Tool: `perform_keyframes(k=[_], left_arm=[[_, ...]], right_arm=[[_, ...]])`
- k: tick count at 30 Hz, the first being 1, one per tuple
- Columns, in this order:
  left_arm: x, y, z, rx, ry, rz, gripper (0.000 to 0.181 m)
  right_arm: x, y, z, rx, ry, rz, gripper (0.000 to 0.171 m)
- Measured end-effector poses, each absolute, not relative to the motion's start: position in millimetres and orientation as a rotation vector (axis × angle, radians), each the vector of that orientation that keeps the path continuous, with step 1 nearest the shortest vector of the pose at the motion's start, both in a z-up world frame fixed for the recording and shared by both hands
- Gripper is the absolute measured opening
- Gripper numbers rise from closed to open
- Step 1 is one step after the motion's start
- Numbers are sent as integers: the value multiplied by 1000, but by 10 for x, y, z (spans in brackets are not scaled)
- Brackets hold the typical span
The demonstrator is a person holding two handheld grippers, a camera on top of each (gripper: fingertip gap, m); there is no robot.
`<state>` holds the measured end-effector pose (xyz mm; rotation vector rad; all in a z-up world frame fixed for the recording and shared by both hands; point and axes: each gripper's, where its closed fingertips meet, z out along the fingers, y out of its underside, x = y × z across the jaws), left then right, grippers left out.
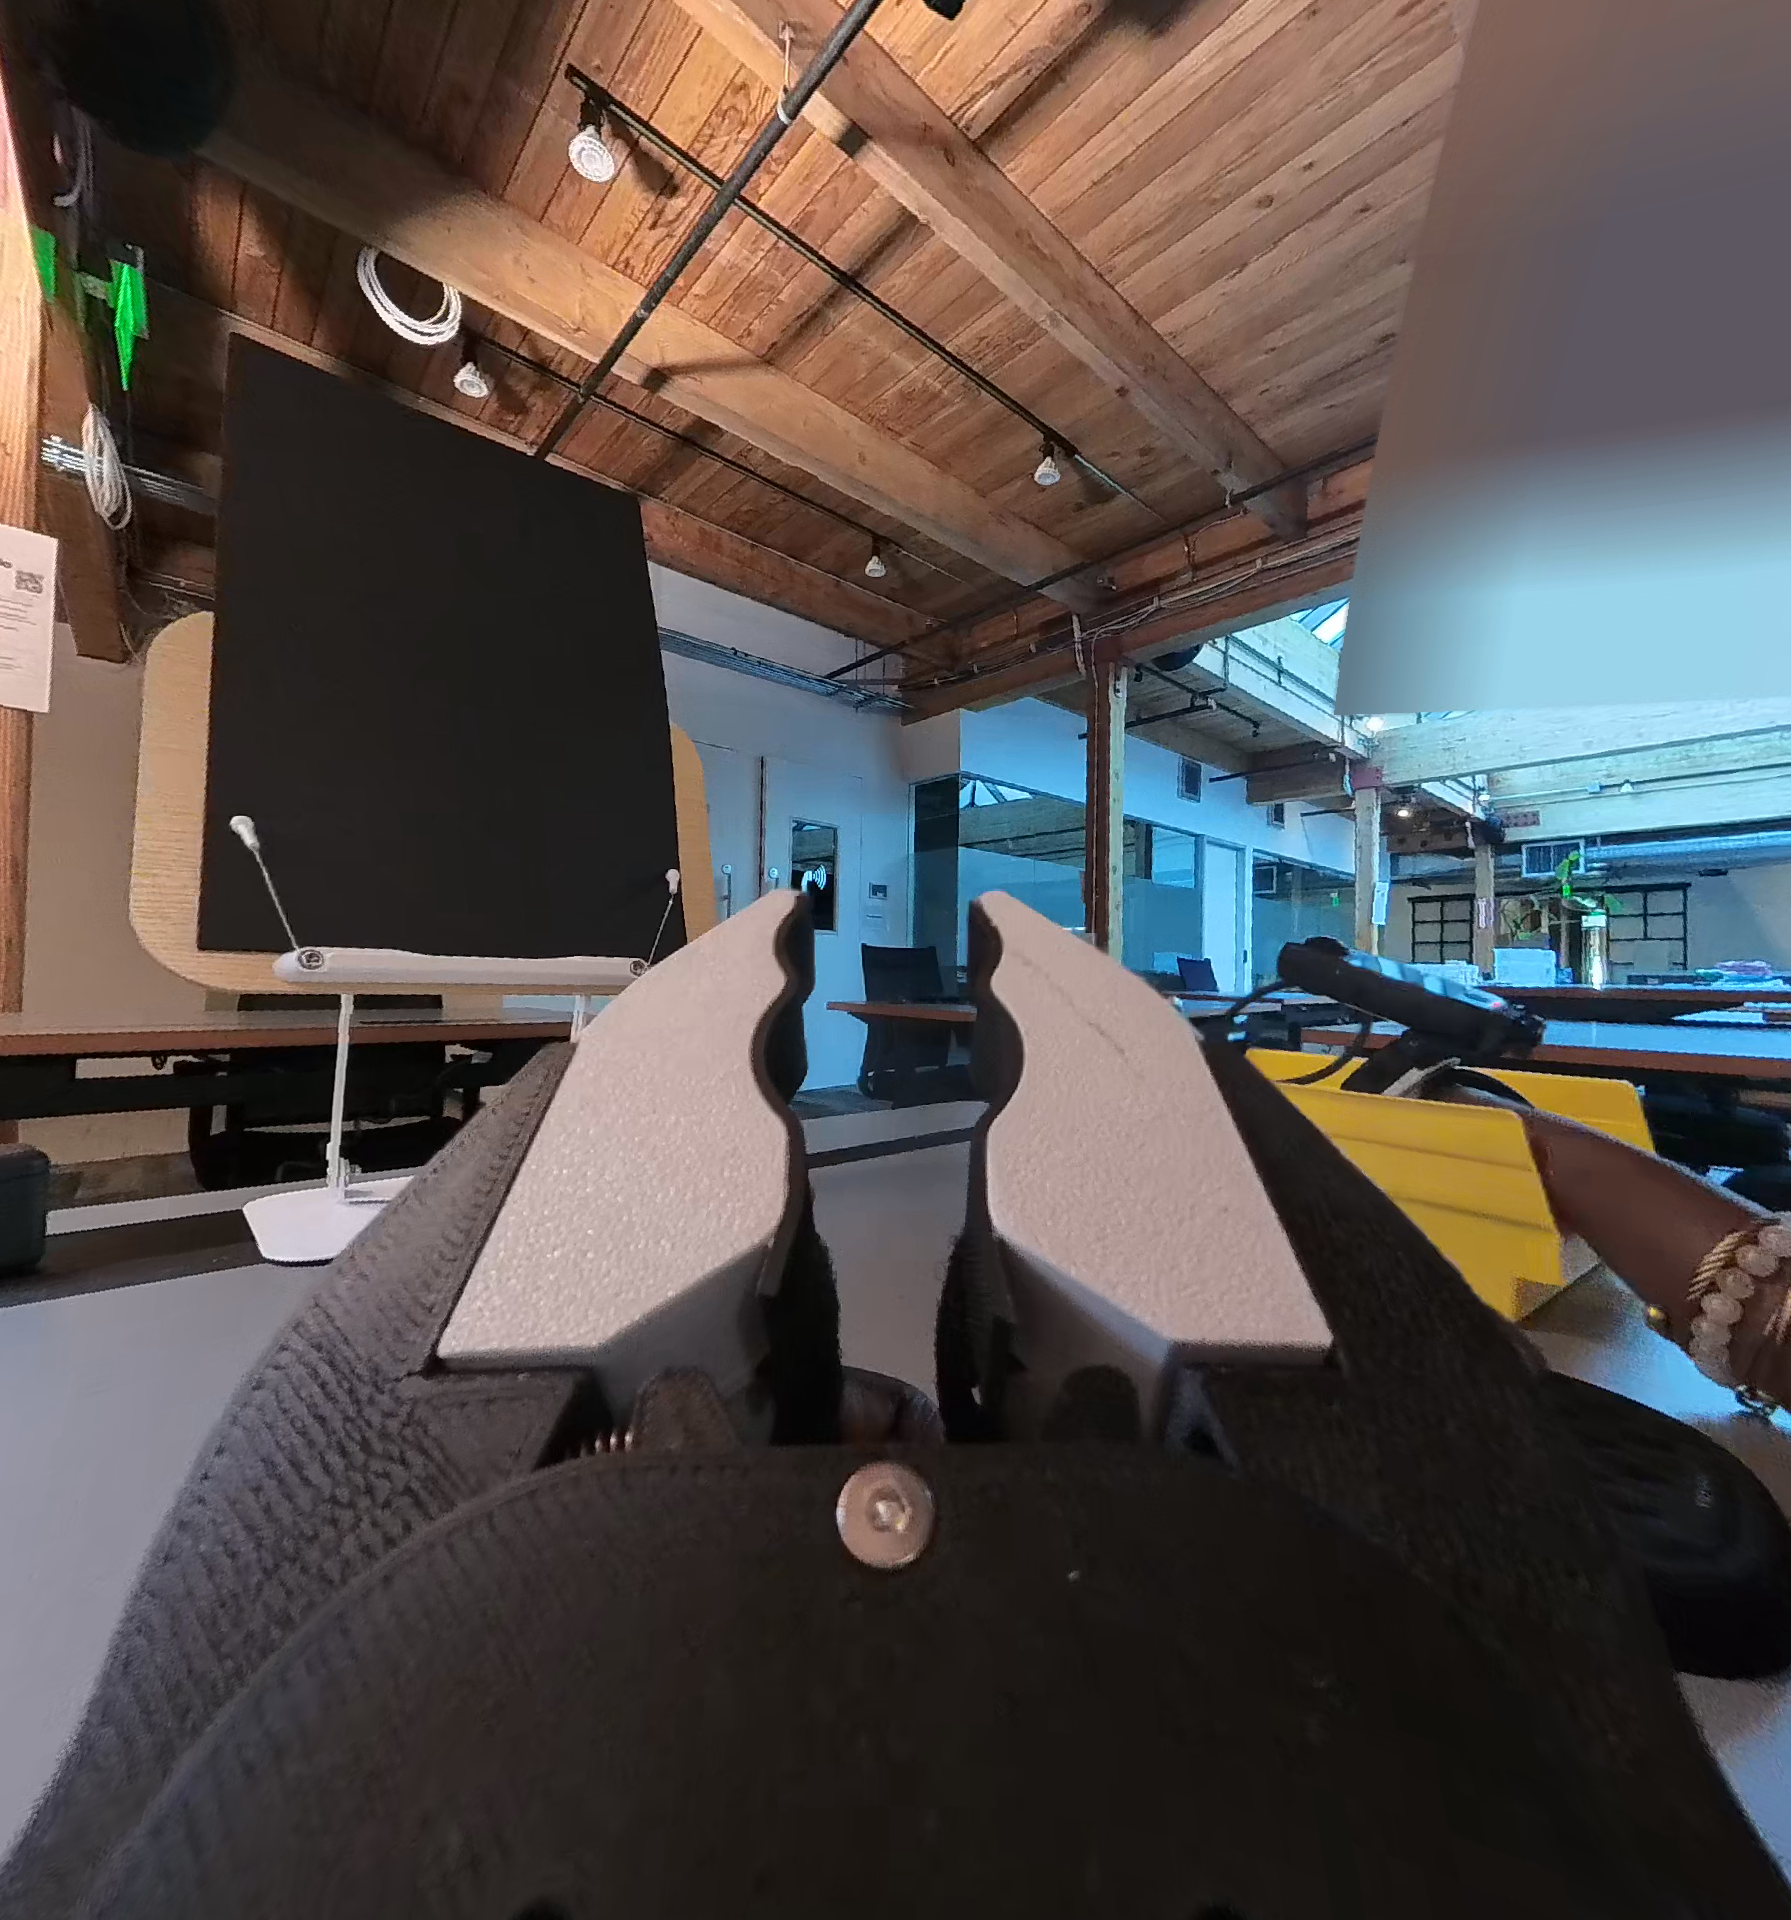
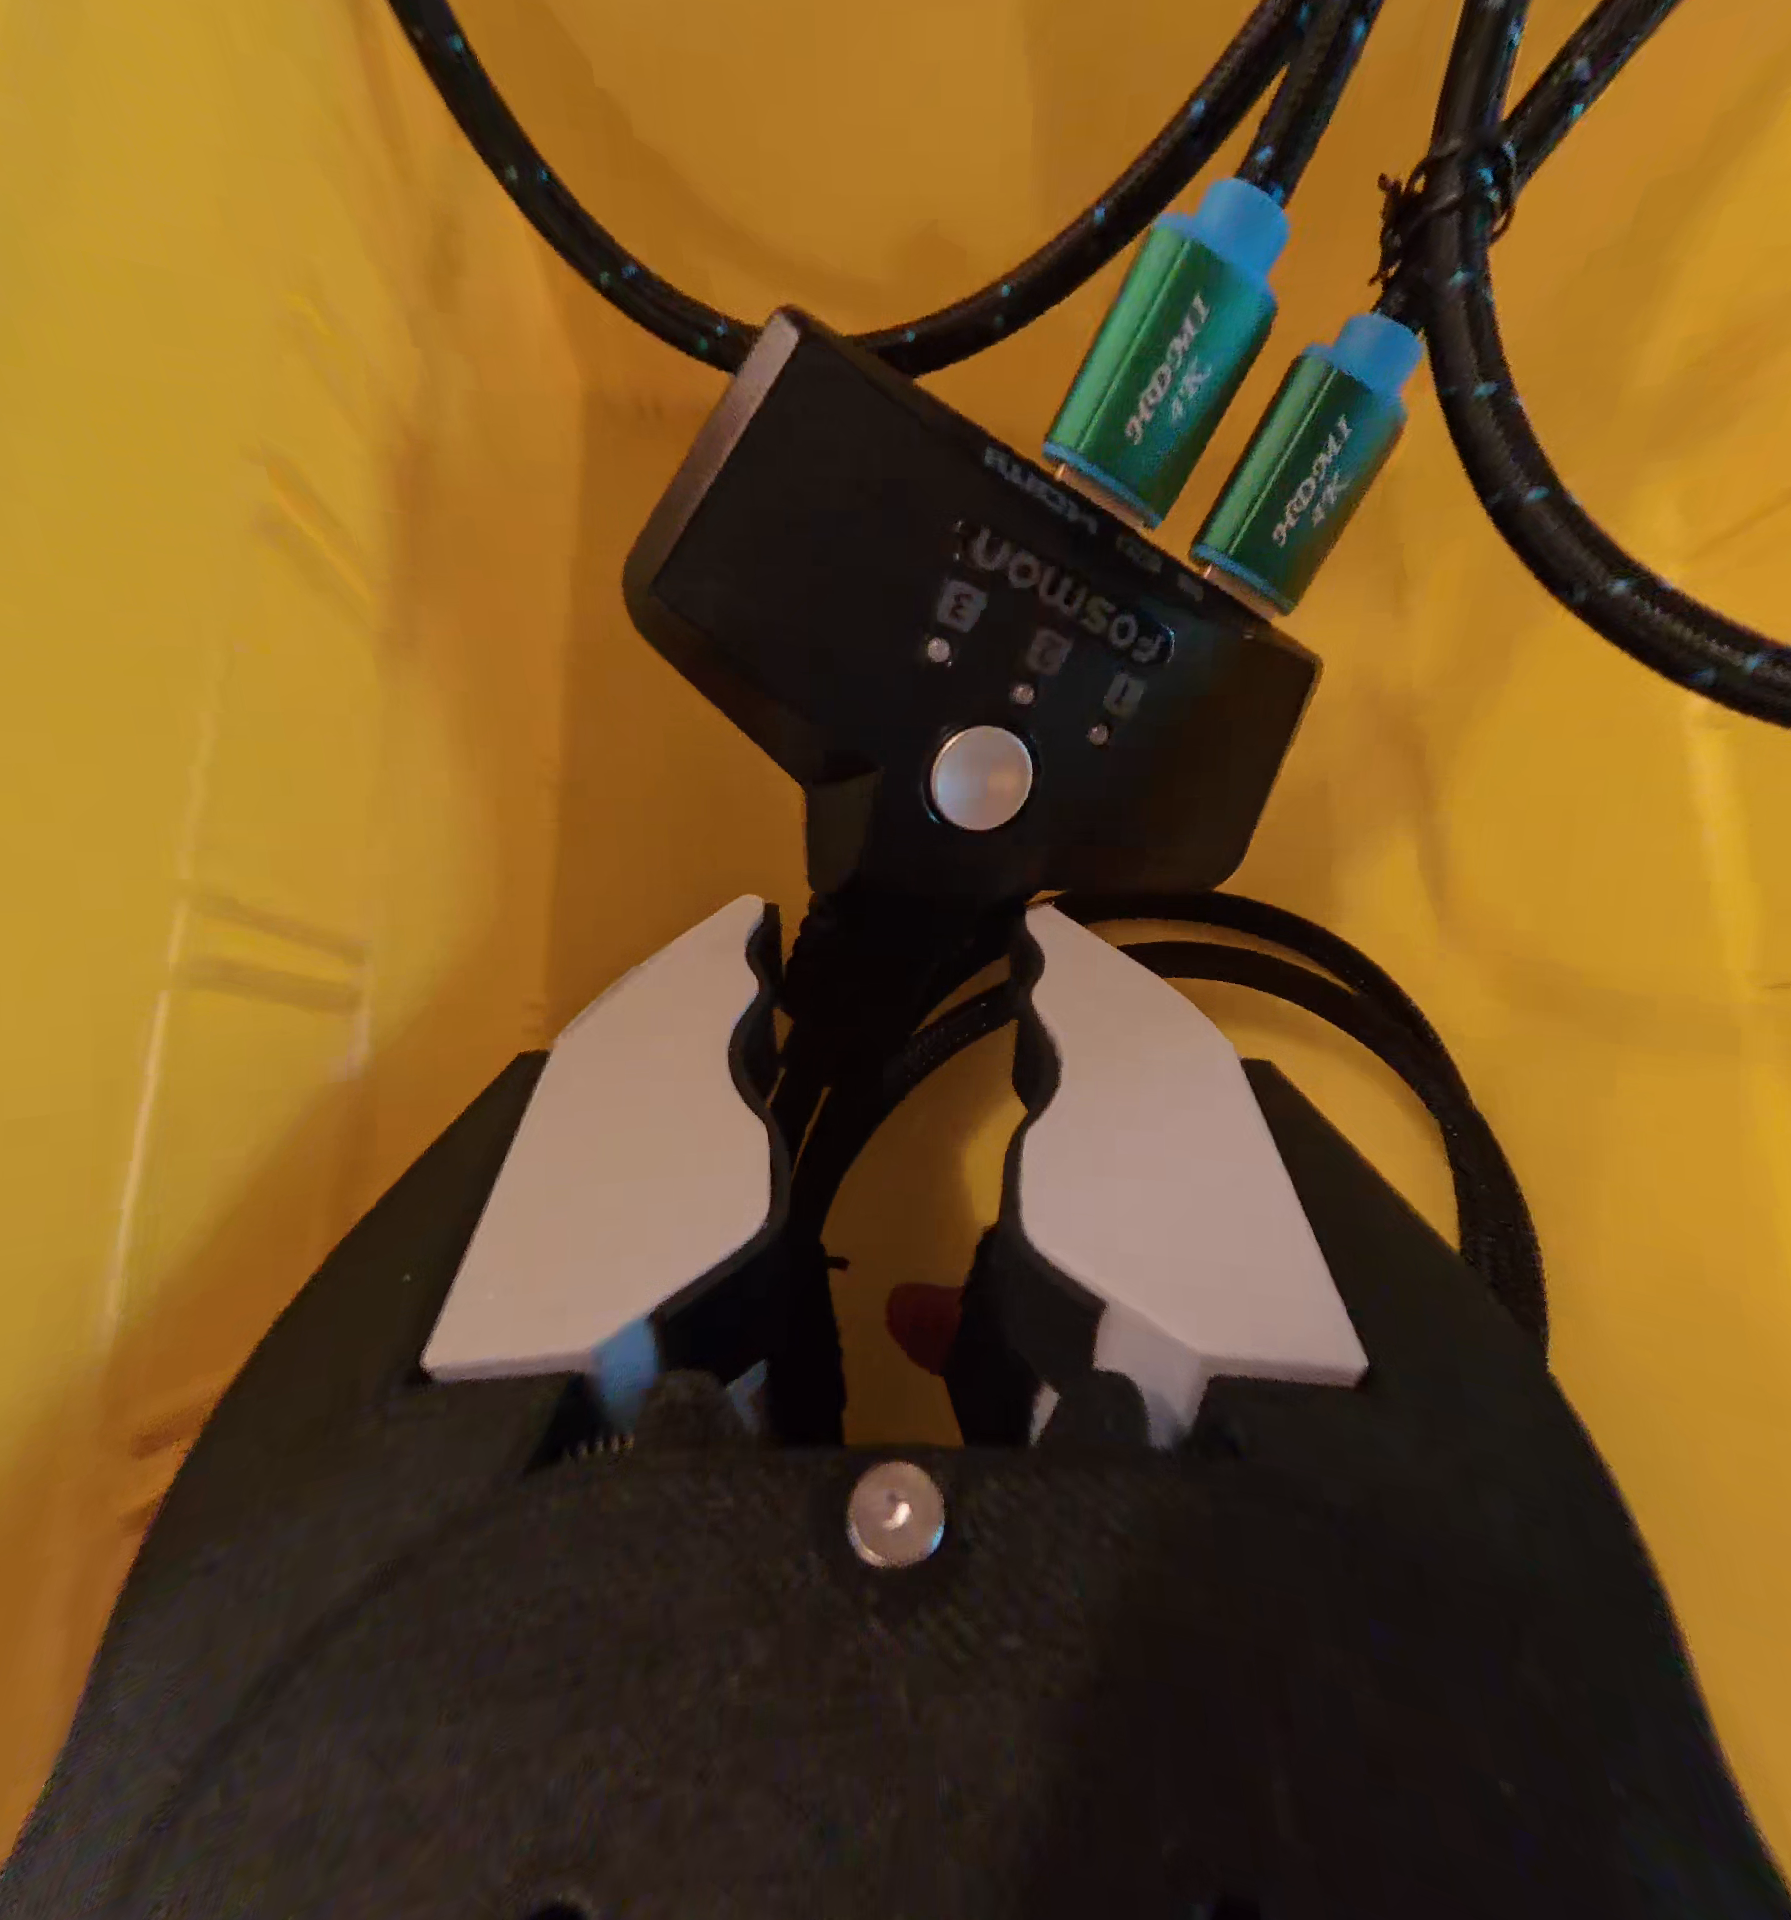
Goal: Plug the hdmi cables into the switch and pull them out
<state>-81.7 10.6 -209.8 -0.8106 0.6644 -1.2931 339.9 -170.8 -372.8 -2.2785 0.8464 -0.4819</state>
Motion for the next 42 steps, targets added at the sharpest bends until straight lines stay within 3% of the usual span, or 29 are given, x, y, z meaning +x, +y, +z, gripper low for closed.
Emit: perform_keyframes(k=[1,3,8,11,15,18,20,22,23,25,29,30,31,32,33,35,39,40,41,42], left_arm=[[-826,108,-2093,-809,659,-1301,27],[-841,121,-2087,-810,646,-1310,27],[-820,135,-2100,-820,651,-1292,28],[-801,135,-2114,-825,662,-1262,30],[-803,126,-2105,-814,658,-1252,33],[-797,85,-2088,-786,671,-1258,36],[-720,-71,-2089,-735,752,-1309,57],[-595,-170,-2128,-750,829,-1325,105],[-538,-212,-2158,-762,873,-1317,120],[-493,-290,-2164,-749,918,-1289,131],[-532,-429,-2009,-706,967,-1263,134],[-587,-435,-1928,-697,955,-1249,128],[-697,-401,-1813,-679,909,-1199,98],[-866,-363,-1671,-634,835,-1132,44],[-1044,-379,-1515,-570,774,-1102,10],[-1291,-426,-1272,-515,742,-1101,9],[-1668,-167,-1016,-606,767,-987,36],[-1821,-38,-958,-628,731,-927,43],[-1984,111,-921,-662,703,-854,42],[-2122,275,-935,-727,714,-773,26]], right_arm=[[3415,-1710,-3707,-2261,836,-498,47],[3434,-1706,-3592,-2194,789,-541,76],[3423,-1869,-2716,-1708,663,-723,82],[3233,-2252,-2052,-1328,633,-820,102],[2534,-2713,-1211,-879,394,-934,121],[1789,-2608,-914,-780,68,-961,145],[1469,-2227,-1098,-1004,-156,-962,145],[1391,-1959,-1293,-1205,-283,-1036,146],[1375,-1866,-1358,-1270,-319,-1066,146],[1312,-1713,-1492,-1363,-361,-1058,146],[1240,-1537,-1698,-1476,-371,-957,146],[1224,-1517,-1796,-1542,-400,-935,141],[1202,-1551,-1944,-1649,-450,-938,74],[1184,-1582,-1967,-1668,-480,-991,4],[1179,-1594,-1889,-1610,-470,-1057,1],[1144,-1595,-1789,-1538,-479,-1118,7],[1113,-1473,-1855,-1551,-469,-990,109],[1155,-1468,-1919,-1596,-447,-970,109],[1195,-1509,-1972,-1638,-432,-983,56],[1203,-1535,-1942,-1614,-425,-1003,2]])
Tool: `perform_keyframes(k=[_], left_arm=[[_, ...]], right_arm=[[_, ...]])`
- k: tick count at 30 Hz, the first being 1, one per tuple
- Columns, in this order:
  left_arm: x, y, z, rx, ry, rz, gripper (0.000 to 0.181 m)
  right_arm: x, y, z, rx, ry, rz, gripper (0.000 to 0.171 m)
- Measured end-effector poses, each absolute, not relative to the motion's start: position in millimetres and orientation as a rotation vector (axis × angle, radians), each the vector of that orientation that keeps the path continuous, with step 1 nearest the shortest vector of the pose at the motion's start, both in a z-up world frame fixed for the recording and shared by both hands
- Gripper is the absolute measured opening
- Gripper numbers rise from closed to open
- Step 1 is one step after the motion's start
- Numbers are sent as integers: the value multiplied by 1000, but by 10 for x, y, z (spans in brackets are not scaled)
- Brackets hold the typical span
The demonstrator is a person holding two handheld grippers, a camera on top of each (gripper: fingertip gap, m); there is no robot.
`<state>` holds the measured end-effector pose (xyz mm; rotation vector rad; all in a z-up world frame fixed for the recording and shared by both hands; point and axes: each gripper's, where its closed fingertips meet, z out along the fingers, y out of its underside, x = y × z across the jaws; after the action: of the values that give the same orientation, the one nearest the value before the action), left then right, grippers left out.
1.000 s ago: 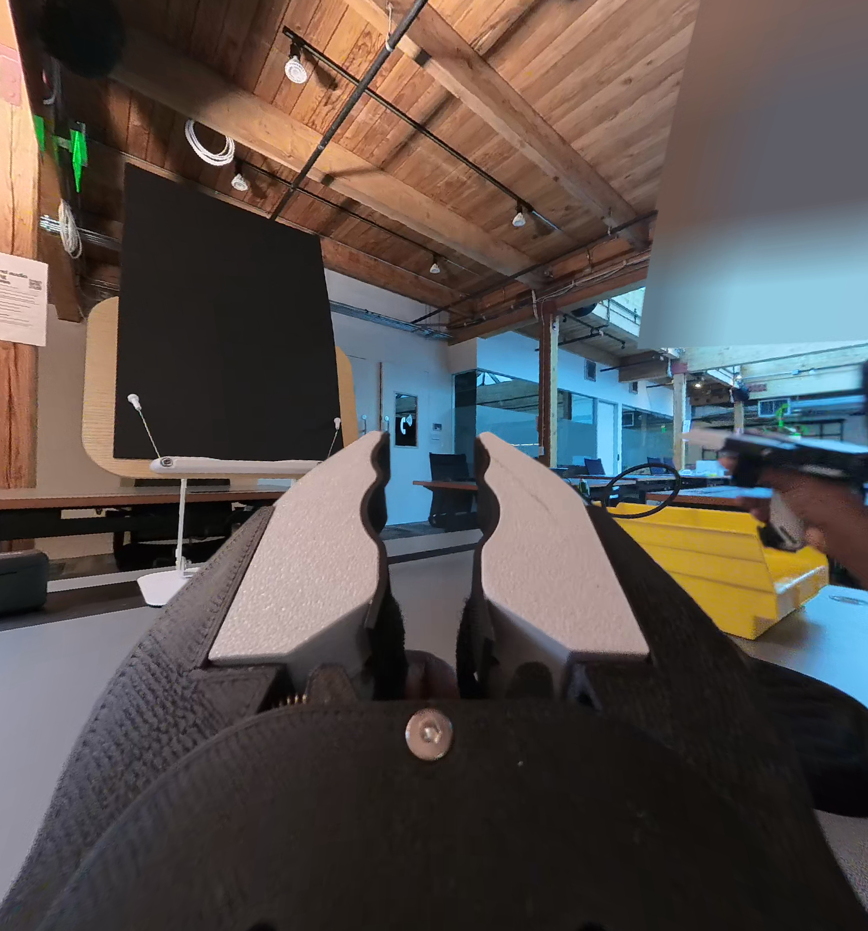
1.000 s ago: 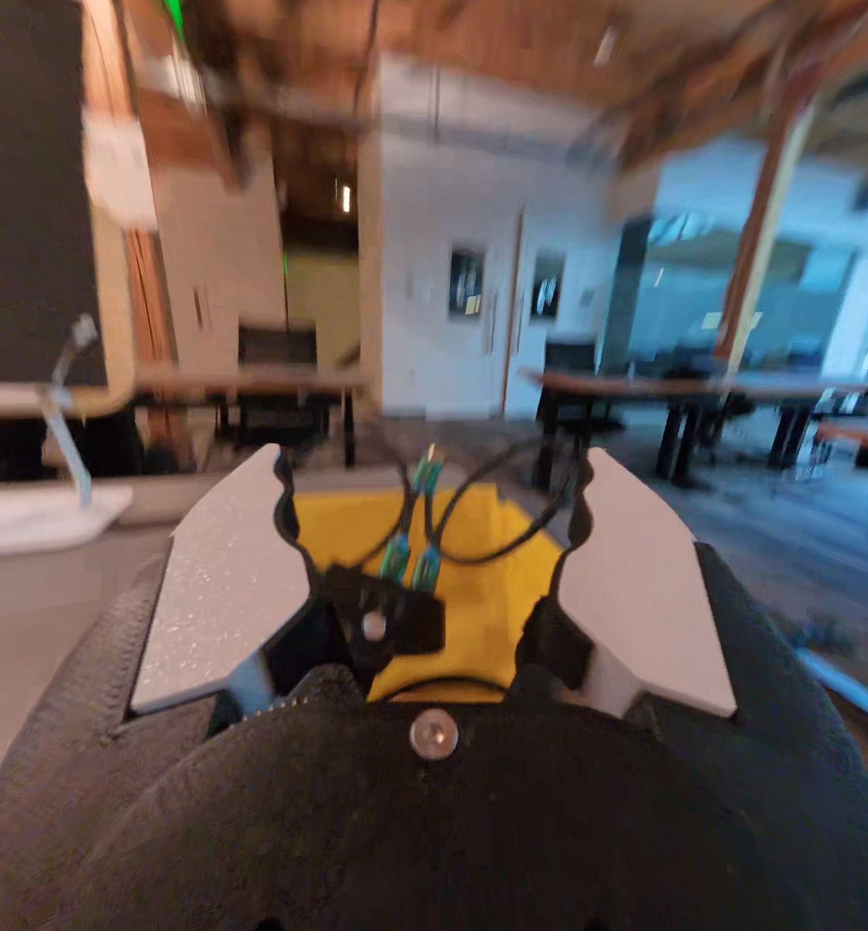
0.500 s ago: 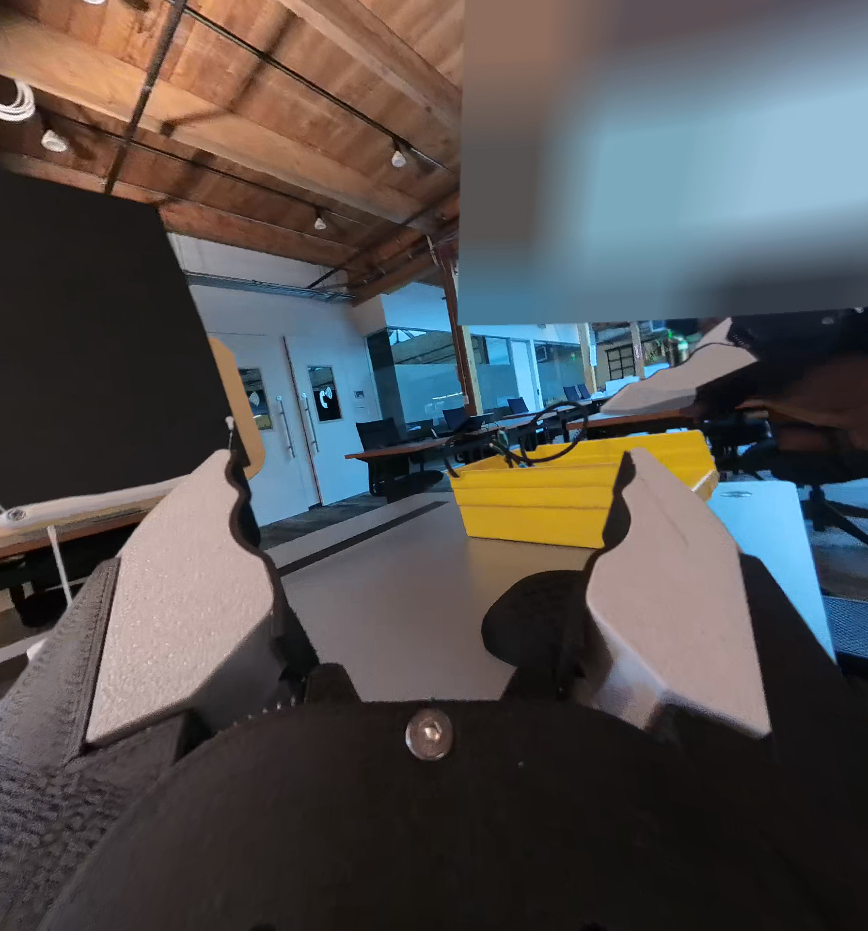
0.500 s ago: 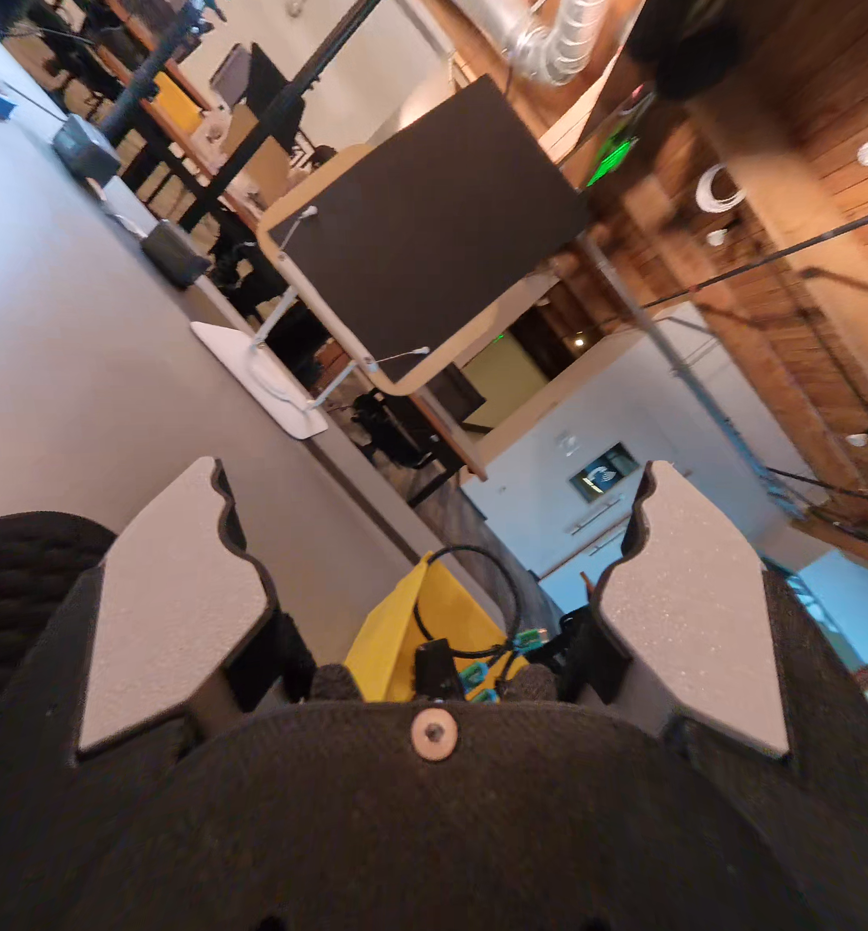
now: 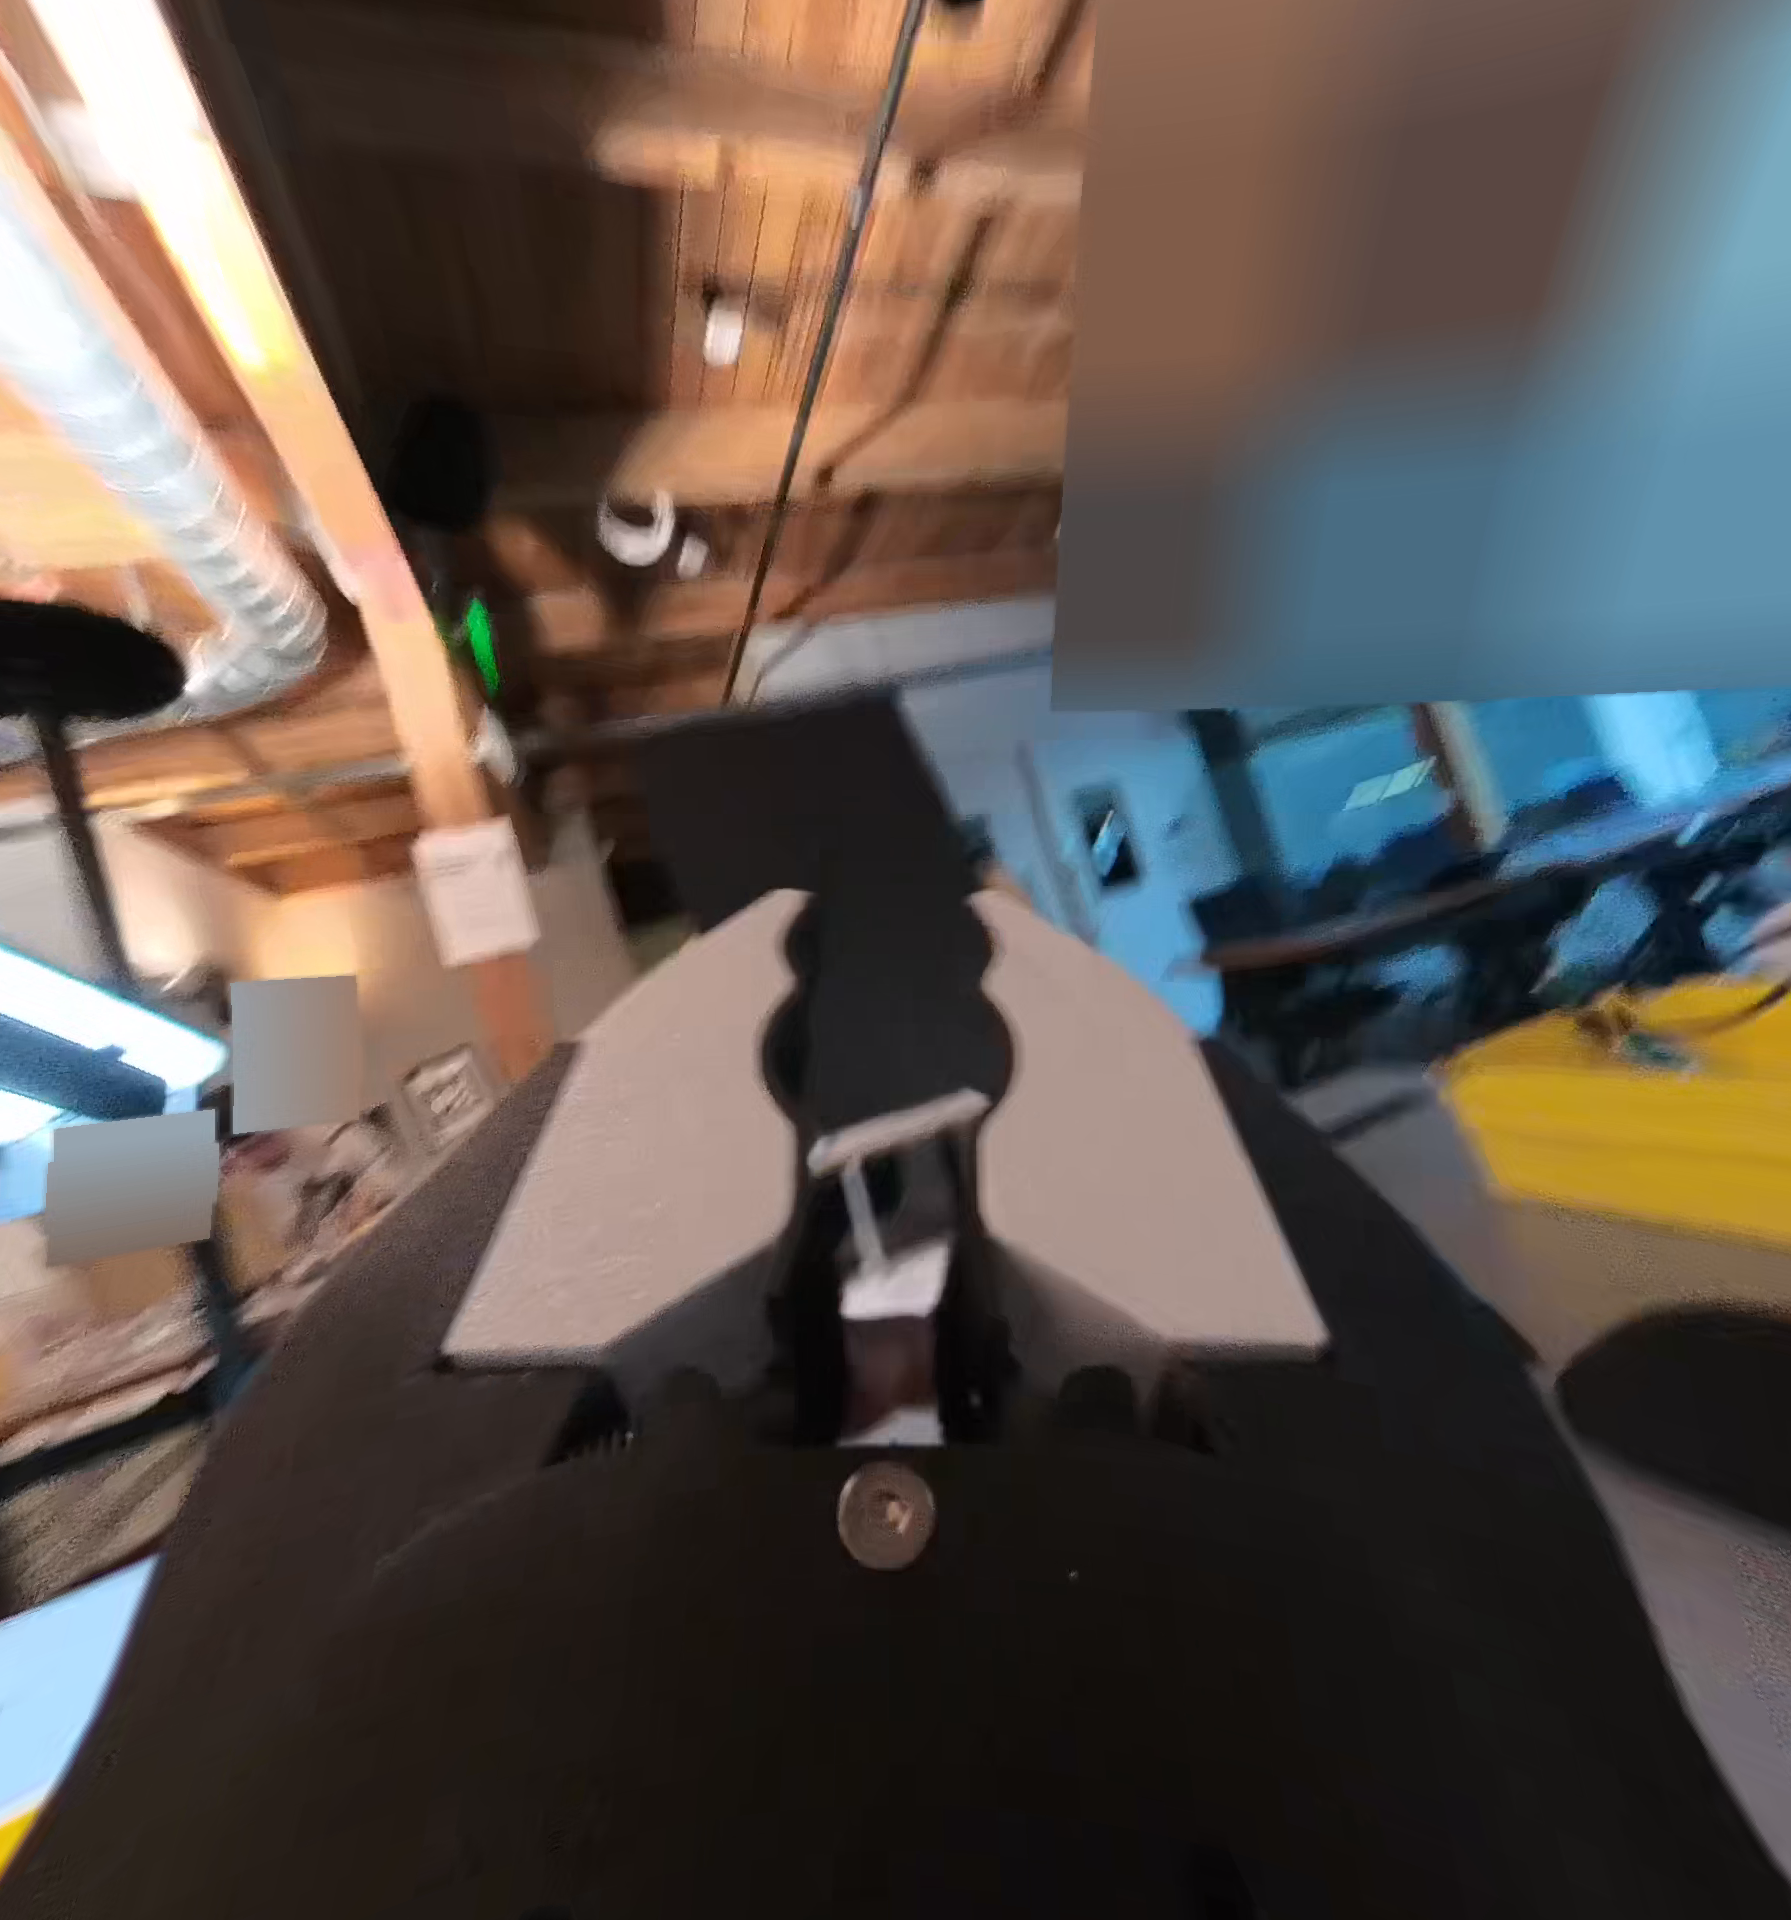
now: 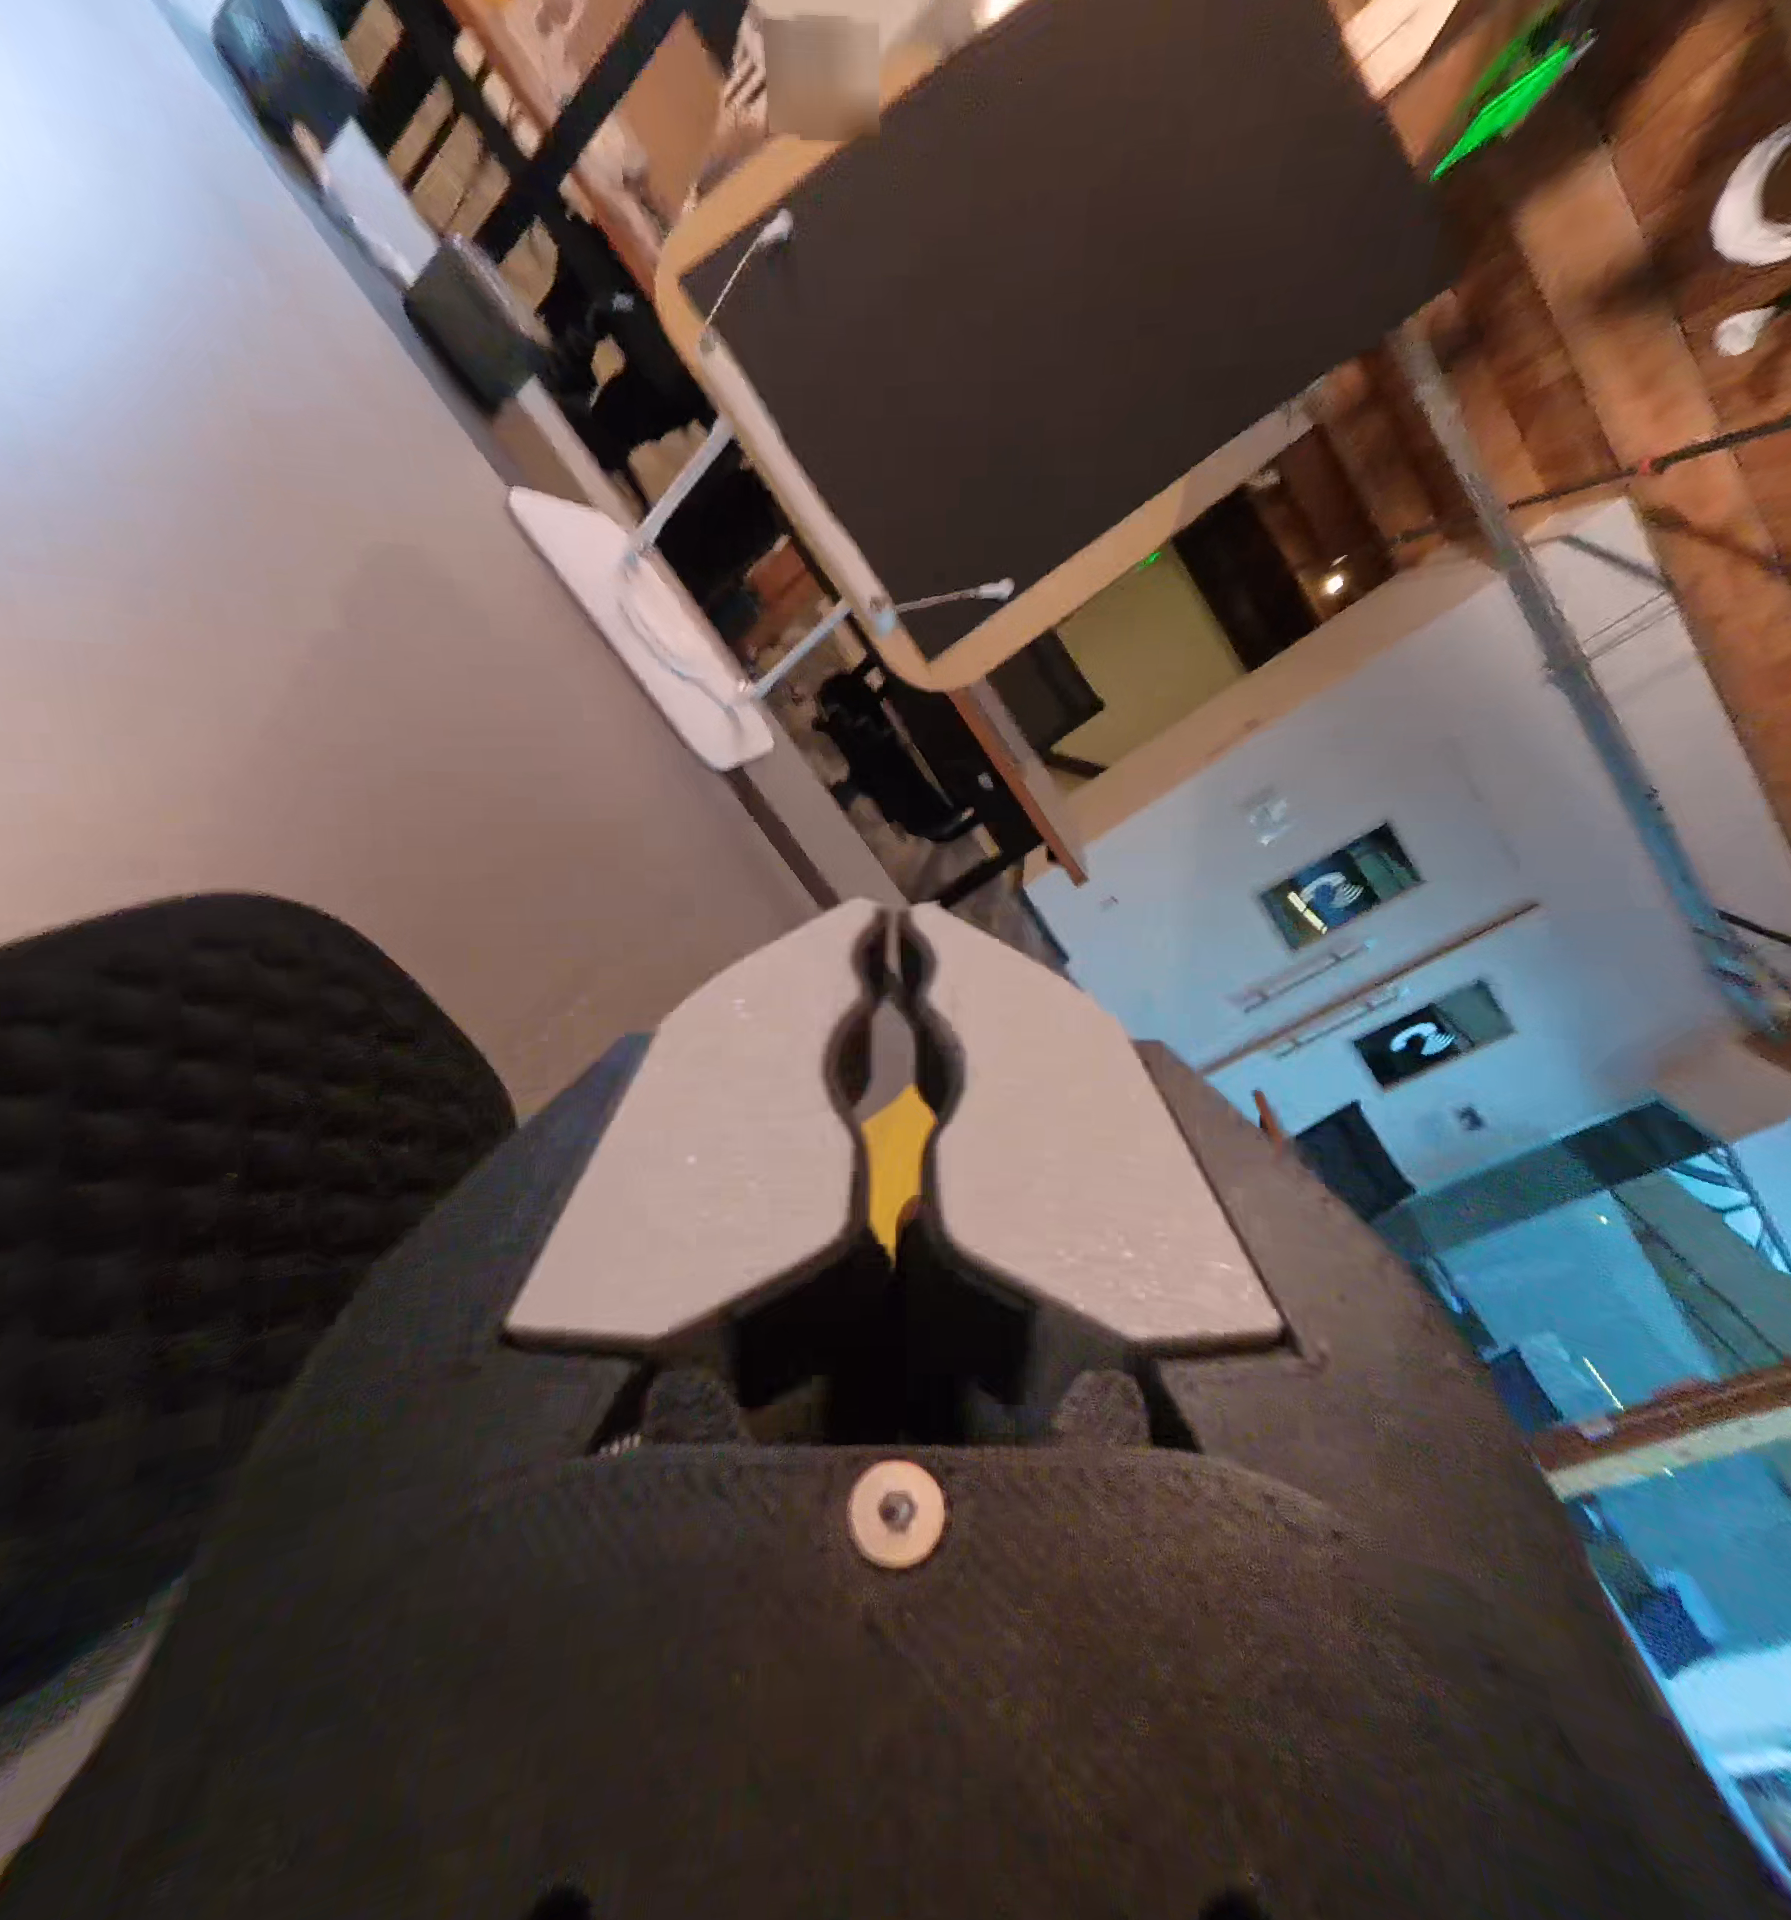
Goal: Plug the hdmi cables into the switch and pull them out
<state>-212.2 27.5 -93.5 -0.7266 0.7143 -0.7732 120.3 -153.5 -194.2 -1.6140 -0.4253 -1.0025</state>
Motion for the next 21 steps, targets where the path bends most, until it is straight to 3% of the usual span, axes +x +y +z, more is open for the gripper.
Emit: perform_keyframes(k=[1,2,3,5,6,8,11,12,21], left_arm=[[-2221,441,-994,-816,775,-703,15],[-2286,599,-1100,-915,882,-648,16],[-2346,760,-1255,-1024,1017,-598,21],[-2515,1172,-1575,-1229,1239,-453,38],[-2631,1457,-1710,-1317,1305,-319,43],[-2810,1899,-2035,-1473,1501,-97,53],[-2815,2251,-2457,-1613,1800,-23,63],[-2805,2348,-2587,-1659,1876,-13,62],[-3095,2675,-3631,-2062,2384,160,72]], right_arm=[[1164,-1534,-1901,-1577,-429,-979,2],[1112,-1524,-1860,-1543,-428,-928,6],[1051,-1505,-1820,-1507,-426,-863,29],[940,-1476,-1867,-1518,-450,-728,30],[905,-1482,-1888,-1526,-463,-696,1],[830,-1483,-1851,-1489,-461,-628,2],[719,-1484,-1711,-1369,-462,-531,53],[703,-1486,-1701,-1364,-459,-500,62],[913,-1586,-1641,-1331,-399,-576,69]])
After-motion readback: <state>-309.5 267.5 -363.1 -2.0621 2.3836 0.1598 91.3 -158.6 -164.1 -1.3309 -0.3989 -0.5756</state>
